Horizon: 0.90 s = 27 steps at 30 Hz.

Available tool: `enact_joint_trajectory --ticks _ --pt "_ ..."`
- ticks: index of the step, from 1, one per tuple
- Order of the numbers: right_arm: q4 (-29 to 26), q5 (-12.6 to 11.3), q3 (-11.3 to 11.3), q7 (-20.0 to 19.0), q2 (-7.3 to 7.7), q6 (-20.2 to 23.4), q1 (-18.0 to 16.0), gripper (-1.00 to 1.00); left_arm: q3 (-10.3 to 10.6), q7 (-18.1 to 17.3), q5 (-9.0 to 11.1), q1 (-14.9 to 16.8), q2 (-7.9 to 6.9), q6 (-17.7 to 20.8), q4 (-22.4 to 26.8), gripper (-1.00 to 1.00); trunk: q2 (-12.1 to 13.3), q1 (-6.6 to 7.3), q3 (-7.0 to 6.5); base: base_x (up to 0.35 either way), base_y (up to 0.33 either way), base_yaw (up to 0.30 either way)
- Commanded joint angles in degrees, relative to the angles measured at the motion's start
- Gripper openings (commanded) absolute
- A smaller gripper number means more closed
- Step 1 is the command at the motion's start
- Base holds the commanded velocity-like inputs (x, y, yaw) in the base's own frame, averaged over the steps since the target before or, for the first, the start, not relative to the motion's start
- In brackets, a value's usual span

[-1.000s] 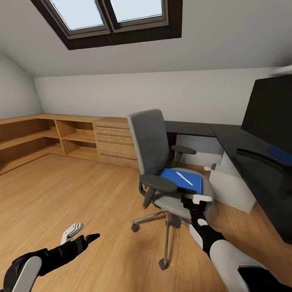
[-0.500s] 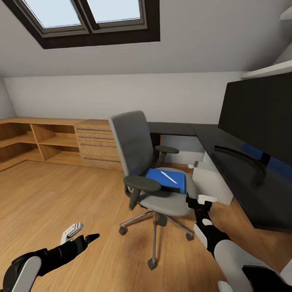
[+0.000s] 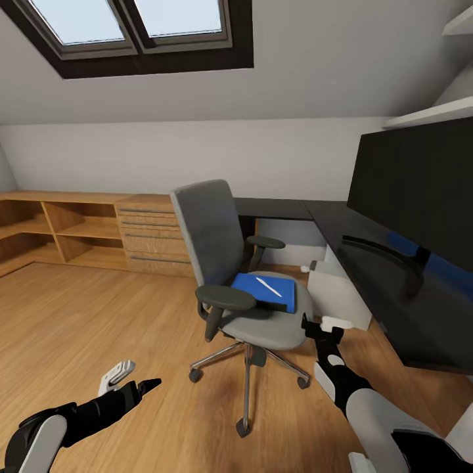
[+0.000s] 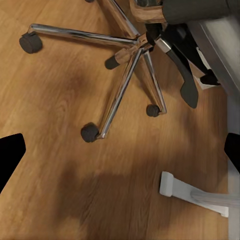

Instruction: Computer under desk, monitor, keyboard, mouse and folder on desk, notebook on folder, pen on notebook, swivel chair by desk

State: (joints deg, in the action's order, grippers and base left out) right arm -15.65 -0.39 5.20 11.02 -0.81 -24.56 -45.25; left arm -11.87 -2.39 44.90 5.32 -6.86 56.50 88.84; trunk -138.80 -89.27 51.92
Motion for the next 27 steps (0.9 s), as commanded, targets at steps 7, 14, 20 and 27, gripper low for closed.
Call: enact_joint_trajectory --ticks 7,14,20,27 --pt "0.03 -0.05 0.34 -0.05 -0.48 -0.19 -0.05 1.00 -0.08 -0.25 -0.17 0.04 -0.06 0.28 0.02 1.00 -0.03 0.01 0.06 0.000 0.000 0.000" --pt "-0.09 -0.28 0.67 -0.04 -0.78 -0.29 -0.04 1.00 -0.04 -0.25 -0.23 0.04 -0.03 0.24 0.04 1.00 -0.03 0.01 0.06 0.000 0.000 0.000" --pt "-0.41 -6.00 0.78 -0.17 -0.47 -0.45 -0.06 1.00 1.10 -0.25 -0.27 0.04 0.11 0.11 0.53 1.00 -0.03 0.01 0.06 0.000 0.000 0.000" --pt "-0.52 -7.03 0.78 -0.13 -0.37 -0.49 -0.06 1.00 1.40 -0.17 -0.25 0.04 0.11 0.02 0.63 1.00 -2.03 -1.09 0.95 0.000 0.000 0.000"
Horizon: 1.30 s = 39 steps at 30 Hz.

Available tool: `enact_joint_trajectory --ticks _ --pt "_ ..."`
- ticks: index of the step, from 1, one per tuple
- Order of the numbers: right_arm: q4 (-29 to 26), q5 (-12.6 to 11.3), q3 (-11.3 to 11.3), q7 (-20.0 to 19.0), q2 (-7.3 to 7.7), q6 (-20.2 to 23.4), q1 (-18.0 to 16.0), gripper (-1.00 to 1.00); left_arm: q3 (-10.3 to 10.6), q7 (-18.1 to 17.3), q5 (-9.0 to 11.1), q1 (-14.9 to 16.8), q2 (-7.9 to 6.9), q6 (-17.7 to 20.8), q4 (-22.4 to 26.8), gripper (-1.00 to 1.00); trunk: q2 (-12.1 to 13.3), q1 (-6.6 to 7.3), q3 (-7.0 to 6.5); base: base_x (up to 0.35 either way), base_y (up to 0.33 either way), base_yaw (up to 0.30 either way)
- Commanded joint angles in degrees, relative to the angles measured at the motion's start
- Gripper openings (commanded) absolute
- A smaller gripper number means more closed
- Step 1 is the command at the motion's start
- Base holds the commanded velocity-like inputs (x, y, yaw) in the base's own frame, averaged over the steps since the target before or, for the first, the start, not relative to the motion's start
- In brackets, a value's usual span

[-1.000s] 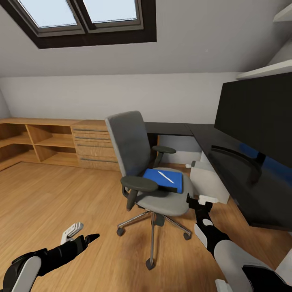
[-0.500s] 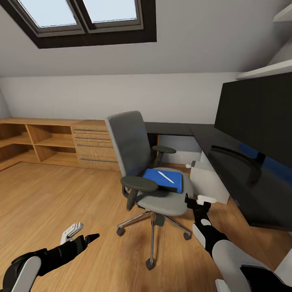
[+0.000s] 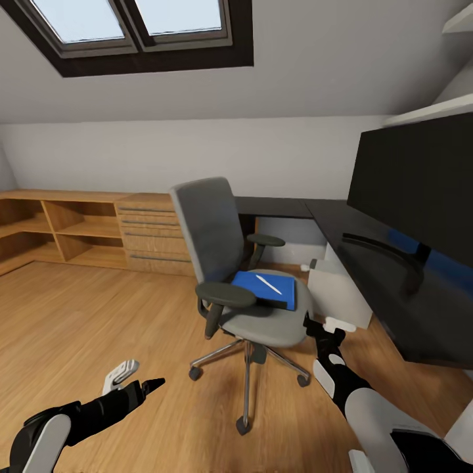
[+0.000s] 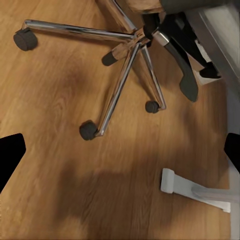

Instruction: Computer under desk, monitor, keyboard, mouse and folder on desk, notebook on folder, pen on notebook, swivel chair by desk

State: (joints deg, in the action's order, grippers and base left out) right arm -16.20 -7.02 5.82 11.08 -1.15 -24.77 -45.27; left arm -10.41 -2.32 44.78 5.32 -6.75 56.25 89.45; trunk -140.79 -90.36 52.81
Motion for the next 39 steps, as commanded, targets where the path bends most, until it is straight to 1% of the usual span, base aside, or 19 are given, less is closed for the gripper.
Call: enact_joint_trajectory --ticks 1,6,10,13,17,20,23,27,31,36,39 --pt "0.03 -0.40 0.16 -0.18 -0.02 -0.28 -0.05 1.00 -0.05 -0.24 -0.13 0.04 0.00 0.27 0.02 1.00 -0.44 -0.21 0.24 0.000 0.000 0.000" --pt "0.03 -0.44 0.16 -0.18 -0.02 -0.28 -0.05 1.00 0.02 -0.24 -0.13 0.04 0.04 0.27 0.02 1.00 -2.45 -1.31 1.14 0.000 0.000 0.000" --pt "-0.04 -0.49 0.16 -0.10 -0.07 -0.28 0.00 1.00 0.04 -0.23 -0.13 0.04 0.07 0.27 0.02 1.00 -2.50 -1.41 2.03 0.000 0.000 0.000" --pt "-0.05 -0.49 0.14 -0.13 -0.04 -0.31 0.00 1.00 0.04 -0.23 -0.13 0.04 0.07 0.27 0.02 1.00 -2.50 -1.41 2.03 0.000 0.000 0.000" --pt "0.01 -0.49 0.11 -0.16 -0.05 -2.84 -0.01 1.00 0.01 -0.37 -0.13 0.04 0.07 0.34 0.02 1.00 -2.50 -1.41 2.03 0.000 0.000 0.000" --pt "0.02 -0.88 0.34 -0.11 0.07 -3.12 -0.05 1.00 -0.03 -0.39 -0.13 0.04 0.03 0.37 0.02 1.00 -2.50 -1.41 2.03 0.000 0.000 0.000" --pt "0.01 -2.16 0.69 -0.13 0.57 -2.97 -0.07 1.00 -0.04 -0.40 -0.13 0.04 0.00 0.39 0.02 1.00 -2.50 -1.41 2.03 0.000 0.000 0.000" --pt "-0.09 -5.02 0.88 -0.24 1.35 -1.25 -0.16 1.00 -0.01 -0.41 -0.13 0.04 0.00 0.40 0.02 1.00 -2.50 -1.41 2.03 0.000 0.000 0.000" --pt "-0.16 -6.73 0.93 -0.38 1.74 0.99 -0.29 1.00 0.01 -0.41 -0.13 0.04 0.05 0.41 0.02 1.00 -2.50 -1.41 2.03 0.000 0.000 0.000" --pt "-0.18 -8.15 0.94 -0.42 1.91 2.59 -0.91 1.00 0.03 -0.41 -0.13 0.04 0.06 0.38 0.02 1.00 -2.50 -1.41 2.03 0.000 0.000 0.000" --pt "-0.14 -10.37 0.97 -0.43 2.35 4.10 -1.75 1.00 0.03 -0.41 -0.13 0.04 0.07 0.36 0.02 1.00 -2.50 -1.41 2.03 0.000 0.000 0.000"
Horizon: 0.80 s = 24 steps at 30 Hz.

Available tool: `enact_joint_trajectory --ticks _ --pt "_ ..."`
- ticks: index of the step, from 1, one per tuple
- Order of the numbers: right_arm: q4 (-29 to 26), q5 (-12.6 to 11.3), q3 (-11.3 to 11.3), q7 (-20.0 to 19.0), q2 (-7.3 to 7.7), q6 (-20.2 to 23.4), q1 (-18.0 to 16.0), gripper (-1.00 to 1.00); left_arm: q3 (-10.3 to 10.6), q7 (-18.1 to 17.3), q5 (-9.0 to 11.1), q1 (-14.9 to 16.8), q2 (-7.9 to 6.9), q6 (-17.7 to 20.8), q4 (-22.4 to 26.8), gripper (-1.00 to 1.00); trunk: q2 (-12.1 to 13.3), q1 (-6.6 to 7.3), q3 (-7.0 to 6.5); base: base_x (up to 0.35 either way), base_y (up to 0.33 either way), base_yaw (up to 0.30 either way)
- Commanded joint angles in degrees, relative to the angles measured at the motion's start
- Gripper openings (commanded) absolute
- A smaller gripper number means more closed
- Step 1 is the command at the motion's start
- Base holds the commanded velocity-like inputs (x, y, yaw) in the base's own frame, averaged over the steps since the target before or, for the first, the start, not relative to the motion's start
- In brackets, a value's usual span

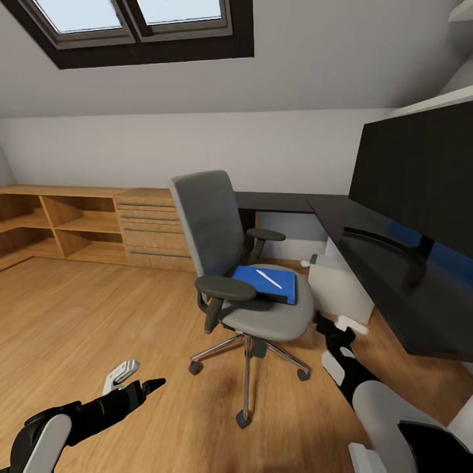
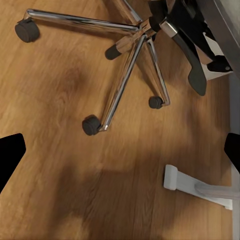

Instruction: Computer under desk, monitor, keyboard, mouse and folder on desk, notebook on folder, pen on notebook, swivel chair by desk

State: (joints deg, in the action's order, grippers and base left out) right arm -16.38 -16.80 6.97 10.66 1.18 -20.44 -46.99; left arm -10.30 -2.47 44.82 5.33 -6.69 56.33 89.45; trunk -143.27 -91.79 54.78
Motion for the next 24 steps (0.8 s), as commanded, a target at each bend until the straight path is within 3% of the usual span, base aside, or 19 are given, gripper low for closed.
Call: enact_joint_trajectory --ticks 1,6,9,18,24 --pt "0.05 -1.44 -0.17 -0.03 0.18 0.33 -0.18 1.00 -0.07 -0.26 -0.17 0.04 0.01 0.28 0.02 1.00 -0.02 0.01 0.06 0.000 0.000 0.000" --pt "-0.13 -8.71 -0.19 -0.41 0.84 4.67 -0.62 1.00 -0.07 -0.26 -0.13 0.04 0.05 0.27 0.02 1.00 -0.02 0.01 0.06 0.000 0.000 0.000" --pt "-0.44 -11.51 -0.20 -1.07 0.94 5.73 -0.69 1.00 -0.07 -0.26 -0.16 0.04 0.05 0.27 0.02 1.00 -0.02 0.01 0.06 0.000 0.000 0.000" --pt "-0.52 -16.23 0.56 -4.54 1.08 6.48 -0.74 1.00 -0.18 -0.17 -0.17 0.04 -0.03 0.27 -0.05 1.00 -0.02 0.01 0.06 0.009 0.000 0.000" --pt "-0.08 -18.77 0.61 -4.70 1.19 6.51 -0.74 1.00 -0.24 -0.24 -0.17 0.04 -0.07 0.19 -0.03 1.00 -0.02 0.01 0.06 0.157 0.023 0.000"
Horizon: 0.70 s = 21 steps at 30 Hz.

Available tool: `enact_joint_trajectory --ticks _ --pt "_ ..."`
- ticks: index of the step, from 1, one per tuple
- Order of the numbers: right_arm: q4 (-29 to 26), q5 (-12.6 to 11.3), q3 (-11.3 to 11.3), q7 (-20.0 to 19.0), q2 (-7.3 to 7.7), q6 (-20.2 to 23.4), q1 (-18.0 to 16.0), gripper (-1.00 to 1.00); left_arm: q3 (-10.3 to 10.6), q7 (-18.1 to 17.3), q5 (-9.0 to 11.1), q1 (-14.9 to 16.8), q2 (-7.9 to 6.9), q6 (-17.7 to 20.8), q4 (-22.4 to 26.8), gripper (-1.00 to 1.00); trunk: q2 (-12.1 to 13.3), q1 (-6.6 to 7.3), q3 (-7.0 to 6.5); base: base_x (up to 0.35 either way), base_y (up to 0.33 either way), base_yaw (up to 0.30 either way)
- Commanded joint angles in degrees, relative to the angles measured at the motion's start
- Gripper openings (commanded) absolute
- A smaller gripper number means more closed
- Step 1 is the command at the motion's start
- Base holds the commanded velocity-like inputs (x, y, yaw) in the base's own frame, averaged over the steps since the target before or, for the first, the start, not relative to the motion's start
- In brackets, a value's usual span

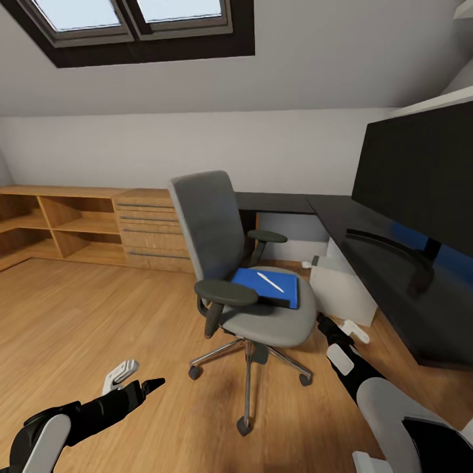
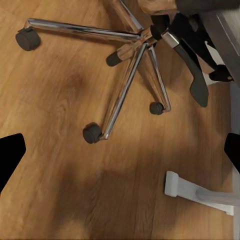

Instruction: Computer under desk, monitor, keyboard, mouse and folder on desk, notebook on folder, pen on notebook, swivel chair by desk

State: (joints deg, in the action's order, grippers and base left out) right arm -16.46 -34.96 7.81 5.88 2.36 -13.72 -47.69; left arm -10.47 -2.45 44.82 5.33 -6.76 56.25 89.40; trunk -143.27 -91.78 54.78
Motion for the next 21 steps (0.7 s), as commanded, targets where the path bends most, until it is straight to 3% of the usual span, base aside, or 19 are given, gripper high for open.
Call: enact_joint_trajectory --ticks 1,18,21 --pt "0.04 -0.64 -0.22 0.12 0.01 -0.19 -0.03 1.00 -0.07 -0.26 -0.17 0.04 0.00 0.27 0.04 1.00 -0.02 0.00 0.06 0.183 0.005 0.000" --pt "2.08 -0.82 0.29 0.27 0.04 -0.13 -0.03 1.00 -0.40 -0.12 -0.26 0.04 -0.09 0.18 -0.07 1.00 -0.02 0.00 0.06 0.239 0.001 0.000" --pt "2.18 -2.26 0.30 0.27 0.02 0.03 -0.03 1.00 -0.42 -0.10 -0.28 0.04 -0.09 0.18 -0.09 1.00 -0.02 0.00 0.06 0.211 0.000 0.000"
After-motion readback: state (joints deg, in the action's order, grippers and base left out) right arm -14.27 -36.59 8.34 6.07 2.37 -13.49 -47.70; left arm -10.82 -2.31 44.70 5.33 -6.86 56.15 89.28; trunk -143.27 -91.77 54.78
